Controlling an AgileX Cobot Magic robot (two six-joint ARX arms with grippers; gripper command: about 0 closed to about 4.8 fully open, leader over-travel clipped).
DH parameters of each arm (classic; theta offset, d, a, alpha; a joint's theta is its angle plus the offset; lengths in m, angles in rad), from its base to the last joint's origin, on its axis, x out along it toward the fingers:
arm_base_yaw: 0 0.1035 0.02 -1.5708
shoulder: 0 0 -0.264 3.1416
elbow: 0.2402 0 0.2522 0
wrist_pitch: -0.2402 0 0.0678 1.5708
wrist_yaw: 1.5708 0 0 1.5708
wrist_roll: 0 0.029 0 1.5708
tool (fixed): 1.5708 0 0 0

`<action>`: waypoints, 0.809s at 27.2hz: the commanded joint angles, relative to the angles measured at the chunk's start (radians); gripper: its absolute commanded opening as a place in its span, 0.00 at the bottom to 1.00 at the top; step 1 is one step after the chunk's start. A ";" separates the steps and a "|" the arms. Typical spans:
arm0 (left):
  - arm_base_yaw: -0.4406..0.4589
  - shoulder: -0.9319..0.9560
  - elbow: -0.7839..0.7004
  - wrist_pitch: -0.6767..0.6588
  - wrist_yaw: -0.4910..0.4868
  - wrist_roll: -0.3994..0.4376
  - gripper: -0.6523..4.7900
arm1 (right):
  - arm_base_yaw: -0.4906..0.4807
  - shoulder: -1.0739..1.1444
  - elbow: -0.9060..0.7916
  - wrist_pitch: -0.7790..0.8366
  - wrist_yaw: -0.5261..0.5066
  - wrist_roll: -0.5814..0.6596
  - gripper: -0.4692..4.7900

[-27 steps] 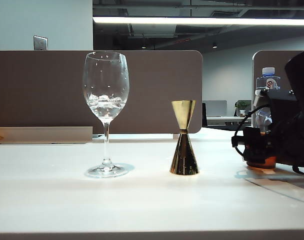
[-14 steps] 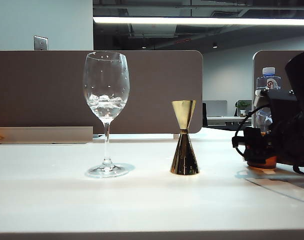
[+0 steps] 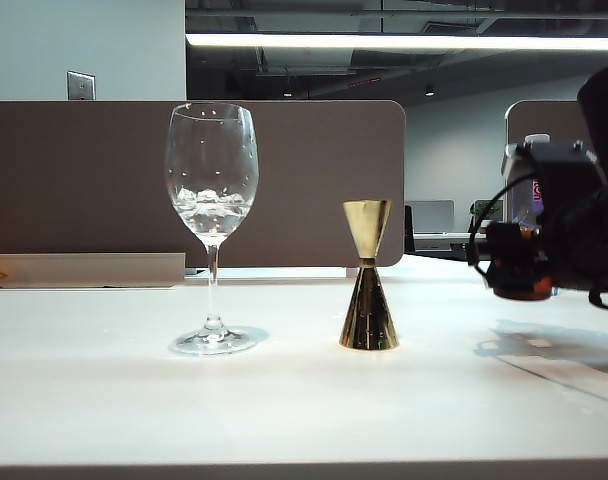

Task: Pick up the small amber measuring cup and pour the water in it into the jigger, then pick up the jigger and pour the water in it into the wine glass.

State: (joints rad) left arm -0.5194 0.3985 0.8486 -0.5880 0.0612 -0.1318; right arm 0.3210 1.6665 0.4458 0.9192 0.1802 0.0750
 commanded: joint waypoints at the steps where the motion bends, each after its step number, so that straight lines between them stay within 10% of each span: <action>1: 0.000 -0.001 -0.075 0.122 0.013 0.038 0.12 | 0.000 -0.049 0.004 -0.023 -0.003 -0.005 0.10; 22: 0.000 -0.002 -0.148 0.088 0.100 0.161 0.12 | 0.037 -0.300 0.196 -0.481 -0.003 -0.166 0.09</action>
State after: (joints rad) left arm -0.5190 0.3958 0.6975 -0.5125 0.1574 0.0261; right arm 0.3389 1.3796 0.6167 0.4133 0.1825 -0.0471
